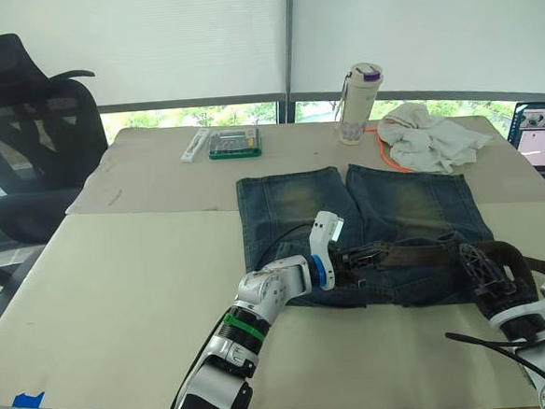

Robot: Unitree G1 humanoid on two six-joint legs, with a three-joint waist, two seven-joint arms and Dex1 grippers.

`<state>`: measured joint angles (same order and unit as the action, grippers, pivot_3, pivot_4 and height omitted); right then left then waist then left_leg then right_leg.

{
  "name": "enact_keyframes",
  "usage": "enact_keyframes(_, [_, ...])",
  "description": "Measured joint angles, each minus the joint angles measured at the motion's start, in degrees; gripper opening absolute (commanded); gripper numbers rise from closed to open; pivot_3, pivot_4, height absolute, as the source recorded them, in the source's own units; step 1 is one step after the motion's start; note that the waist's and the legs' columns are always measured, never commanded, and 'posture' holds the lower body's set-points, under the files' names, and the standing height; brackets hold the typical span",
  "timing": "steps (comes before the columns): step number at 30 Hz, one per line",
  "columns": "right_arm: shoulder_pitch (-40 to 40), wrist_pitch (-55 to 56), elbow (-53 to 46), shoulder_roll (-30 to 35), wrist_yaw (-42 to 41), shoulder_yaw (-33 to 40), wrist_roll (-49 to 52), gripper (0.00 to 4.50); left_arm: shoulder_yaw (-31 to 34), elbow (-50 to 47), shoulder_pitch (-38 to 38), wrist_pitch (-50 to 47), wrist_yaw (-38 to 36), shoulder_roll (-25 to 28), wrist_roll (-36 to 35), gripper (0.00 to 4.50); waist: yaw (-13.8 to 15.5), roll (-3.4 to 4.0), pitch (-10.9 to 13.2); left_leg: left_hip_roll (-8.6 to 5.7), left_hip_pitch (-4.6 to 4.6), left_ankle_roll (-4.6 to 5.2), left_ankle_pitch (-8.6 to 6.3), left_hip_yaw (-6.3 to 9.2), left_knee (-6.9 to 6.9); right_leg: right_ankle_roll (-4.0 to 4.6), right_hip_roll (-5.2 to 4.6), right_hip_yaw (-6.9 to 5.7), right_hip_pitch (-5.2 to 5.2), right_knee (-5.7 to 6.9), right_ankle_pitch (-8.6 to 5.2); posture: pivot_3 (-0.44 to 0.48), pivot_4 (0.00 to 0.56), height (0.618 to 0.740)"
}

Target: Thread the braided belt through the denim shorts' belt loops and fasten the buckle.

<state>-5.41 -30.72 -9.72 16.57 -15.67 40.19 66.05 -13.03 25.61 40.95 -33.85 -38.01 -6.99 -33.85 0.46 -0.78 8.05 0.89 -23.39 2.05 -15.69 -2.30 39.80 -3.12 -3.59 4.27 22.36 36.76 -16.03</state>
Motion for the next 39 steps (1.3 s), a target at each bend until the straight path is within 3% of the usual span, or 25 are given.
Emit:
enact_keyframes(7, [-0.1, 0.2, 0.0, 0.0, 2.9, 1.7, 3.0, 4.47, 5.4, -4.0, 0.0, -2.2, 2.4, 0.4, -2.2, 0.0, -0.6, 0.01, 0.0, 0.01, 0.0, 0.0, 0.0, 0.0, -0.02, 0.0, 0.03, 0.0, 0.01, 0.01, 0.0, 0.0, 0.15, 0.74])
enact_keyframes(13, [-0.2, 0.3, 0.0, 0.0, 3.9, 2.0, 4.6, 4.47, 6.8, -11.4, -1.4, -9.6, 1.2, 5.2, -3.7, 0.0, -1.2, 0.04, 0.0, 0.03, 0.06, 0.0, 0.0, 0.0, -0.05, 0.0, 0.04, 0.0, 0.0, 0.05, 0.0, 0.0, 0.15, 0.74])
enact_keyframes(19, [-4.7, -6.2, -7.3, 1.1, -2.4, -0.8, 17.5, 4.47, 9.7, -12.2, -2.4, -12.6, 2.2, 3.9, -4.9, 0.0, -1.1, 0.03, 0.0, 0.07, 0.01, 0.0, 0.0, 0.02, -0.04, 0.0, 0.02, -0.01, -0.01, 0.02, 0.0, 0.0, 0.15, 0.74])
enact_keyframes(22, [-8.9, -12.2, -13.1, 5.3, -6.8, -5.6, 22.7, 4.47, 9.9, -12.4, -2.5, -12.9, 2.6, 1.7, -5.1, 0.0, -1.1, -0.01, 0.0, 0.06, 0.01, 0.0, 0.0, 0.04, -0.04, 0.0, 0.0, -0.05, -0.06, -0.04, 0.0, 0.0, 0.15, 0.74])
enact_keyframes(24, [-9.6, -13.7, -14.4, 7.0, -7.8, -9.6, 20.3, 4.47, 10.3, -12.6, -2.6, -13.8, 2.7, 0.8, -6.5, 0.0, -1.2, -0.05, 0.0, 0.06, 0.02, 0.0, 0.0, 0.04, -0.02, 0.0, 0.0, -0.04, -0.06, -0.04, 0.0, 0.0, 0.15, 0.74])
enact_keyframes(27, [-6.5, -11.8, -10.4, 3.9, -6.0, -13.2, 14.9, 4.47, 12.2, -13.9, -3.0, -17.3, 2.7, 0.7, -9.8, 0.0, -1.4, -0.05, 0.0, 0.06, 0.03, 0.0, 0.01, 0.04, -0.03, 0.0, 0.07, -0.03, 0.0, 0.01, 0.0, 0.0, 0.15, 0.74])
enact_keyframes(36, [0.8, -8.1, -8.8, -0.3, -5.1, -14.9, 14.1, 4.47, 13.6, -14.7, -3.5, -21.7, 2.8, 0.8, -12.5, 0.0, -1.0, 0.01, 0.0, 0.01, 0.01, -0.01, 0.02, 0.04, -0.01, 0.0, 0.04, -0.05, 0.01, 0.02, 0.0, 0.0, 0.15, 0.74])
enact_keyframes(37, [1.1, -8.0, -8.7, -0.8, -5.0, -14.9, 14.3, 3.96, 13.7, -14.7, -3.5, -21.7, 2.8, 0.8, -12.5, 0.0, -1.1, 0.01, 0.0, 0.01, 0.0, -0.01, 0.02, 0.04, -0.02, 0.0, 0.04, -0.05, 0.01, 0.02, 0.0, 0.0, 0.15, 0.74])
enact_keyframes(39, [1.4, -7.9, -8.7, -1.4, -5.0, -14.8, 15.1, 3.36, 13.7, -14.7, -3.5, -21.8, 2.8, 0.8, -12.5, 0.0, -1.1, 0.01, 0.0, 0.02, 0.01, -0.01, 0.02, 0.04, -0.02, 0.0, 0.04, -0.05, 0.01, 0.03, 0.0, 0.0, 0.15, 0.74])
